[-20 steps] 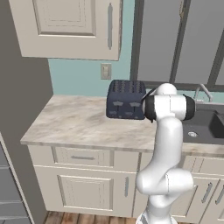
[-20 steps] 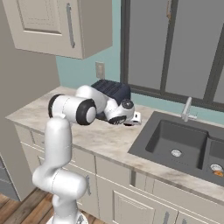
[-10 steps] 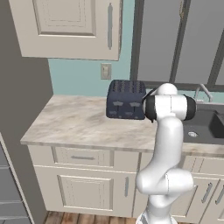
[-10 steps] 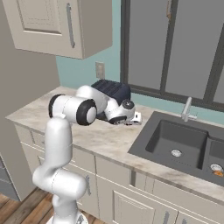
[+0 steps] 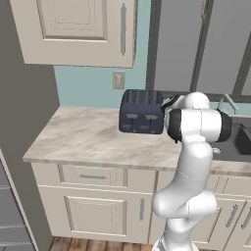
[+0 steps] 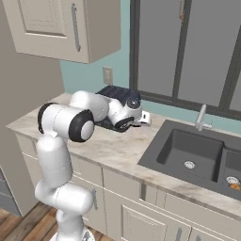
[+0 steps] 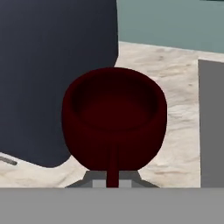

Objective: Clear the mugs and bowl far away from the sink.

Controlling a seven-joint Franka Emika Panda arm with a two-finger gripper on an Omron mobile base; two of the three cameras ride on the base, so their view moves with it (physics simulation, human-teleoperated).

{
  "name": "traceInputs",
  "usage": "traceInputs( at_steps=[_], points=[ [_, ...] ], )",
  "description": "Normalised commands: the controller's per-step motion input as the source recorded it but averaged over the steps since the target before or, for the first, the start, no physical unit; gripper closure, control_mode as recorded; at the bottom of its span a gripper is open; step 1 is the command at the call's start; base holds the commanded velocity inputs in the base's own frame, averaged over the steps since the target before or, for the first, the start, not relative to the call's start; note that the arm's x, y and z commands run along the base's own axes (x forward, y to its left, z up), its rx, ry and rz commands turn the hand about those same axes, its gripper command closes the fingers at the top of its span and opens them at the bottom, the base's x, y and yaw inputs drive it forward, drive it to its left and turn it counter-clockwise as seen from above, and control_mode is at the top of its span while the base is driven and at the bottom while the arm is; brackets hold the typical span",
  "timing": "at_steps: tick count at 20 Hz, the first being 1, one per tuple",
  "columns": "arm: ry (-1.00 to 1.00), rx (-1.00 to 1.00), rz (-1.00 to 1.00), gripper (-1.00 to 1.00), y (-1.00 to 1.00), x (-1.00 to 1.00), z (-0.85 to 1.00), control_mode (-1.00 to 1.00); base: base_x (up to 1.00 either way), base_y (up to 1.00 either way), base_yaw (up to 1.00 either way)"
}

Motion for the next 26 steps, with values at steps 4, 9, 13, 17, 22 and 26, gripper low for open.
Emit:
traceInputs(
  at_steps=[4, 9, 13, 17, 22, 26],
  points=[
    [-0.11, 0.00, -0.10, 1.00, 0.11, -0.70, 1.00, -1.00, 0.00, 0.00, 0.00],
    [-0.23, 0.00, -0.10, 1.00, 0.10, -0.87, 1.00, -1.00, 0.00, 0.00, 0.00],
    [-0.47, 0.00, -0.10, 1.00, 0.06, -0.76, 0.94, -1.00, 0.00, 0.00, 0.00],
    [-0.50, 0.00, -0.16, 1.00, 0.23, -0.51, 0.88, -1.00, 0.00, 0.00, 0.00],
    [-0.42, 0.01, -0.23, 1.00, 0.04, -0.79, 0.73, -1.00, 0.00, 0.00, 0.00],
    [-0.09, 0.01, -0.12, 1.00, 0.00, -0.25, 0.11, 1.00, -0.50, 0.10, -0.53]
  ],
)
